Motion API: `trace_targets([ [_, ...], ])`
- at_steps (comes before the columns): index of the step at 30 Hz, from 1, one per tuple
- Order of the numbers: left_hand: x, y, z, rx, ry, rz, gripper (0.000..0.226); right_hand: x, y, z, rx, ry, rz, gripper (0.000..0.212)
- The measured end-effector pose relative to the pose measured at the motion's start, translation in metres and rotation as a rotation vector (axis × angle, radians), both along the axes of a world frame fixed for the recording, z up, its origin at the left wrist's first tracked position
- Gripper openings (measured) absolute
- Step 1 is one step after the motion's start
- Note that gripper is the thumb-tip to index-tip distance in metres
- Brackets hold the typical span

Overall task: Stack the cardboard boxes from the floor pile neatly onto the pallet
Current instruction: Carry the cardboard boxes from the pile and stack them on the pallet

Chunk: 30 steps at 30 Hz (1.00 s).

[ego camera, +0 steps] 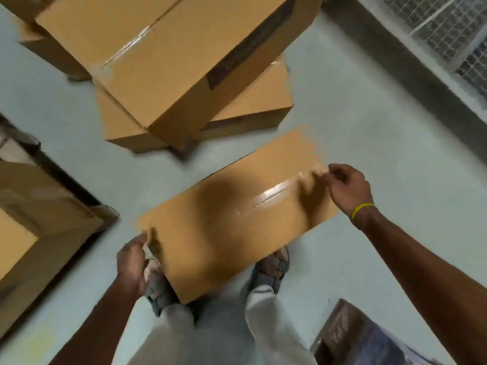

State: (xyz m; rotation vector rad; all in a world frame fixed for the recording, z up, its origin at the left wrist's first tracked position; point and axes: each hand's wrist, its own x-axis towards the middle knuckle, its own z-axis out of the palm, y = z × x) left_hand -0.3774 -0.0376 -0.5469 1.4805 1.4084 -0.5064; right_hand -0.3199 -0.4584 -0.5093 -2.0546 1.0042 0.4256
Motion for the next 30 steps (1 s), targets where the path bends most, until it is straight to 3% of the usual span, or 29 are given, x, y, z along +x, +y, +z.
trace_targets([
  [4,-0.012,0.013,-0.067,0.084,0.054,0.06,0.043,0.013,-0.028,-0.07,-0.037,0.051,0.008,0.052],
  [6,-0.015,0.014,-0.082,-0.015,0.058,0.115,0.049,0.019,-0.034,-0.091,0.029,0.119,0.003,0.067],
  [8,-0.015,0.007,-0.085,-0.133,0.009,0.166,0.044,0.027,-0.034,-0.109,0.119,0.173,0.035,0.067],
  [13,-0.018,0.002,-0.066,-0.299,-0.024,0.256,0.062,0.026,-0.035,-0.092,0.153,0.196,-0.034,0.083],
  [17,-0.038,0.006,-0.022,-0.253,-0.102,0.338,0.052,-0.016,-0.052,-0.05,0.262,0.089,-0.337,0.111],
  [19,-0.046,0.002,0.007,-0.233,-0.174,0.388,0.05,-0.036,-0.055,-0.022,0.31,0.027,-0.478,0.103],
  [22,-0.056,-0.003,0.05,-0.207,-0.265,0.415,0.071,-0.067,-0.053,0.017,0.341,-0.051,-0.621,0.083],
  [24,-0.065,0.004,0.073,-0.197,-0.278,0.432,0.06,-0.085,-0.049,0.042,0.333,-0.101,-0.703,0.079],
  [26,-0.072,0.011,0.095,-0.185,-0.285,0.394,0.045,-0.097,-0.037,0.069,0.286,-0.125,-0.757,0.059],
  [30,-0.077,0.025,0.144,-0.171,-0.292,0.285,0.036,-0.118,-0.01,0.114,0.264,-0.161,-0.798,0.028],
])
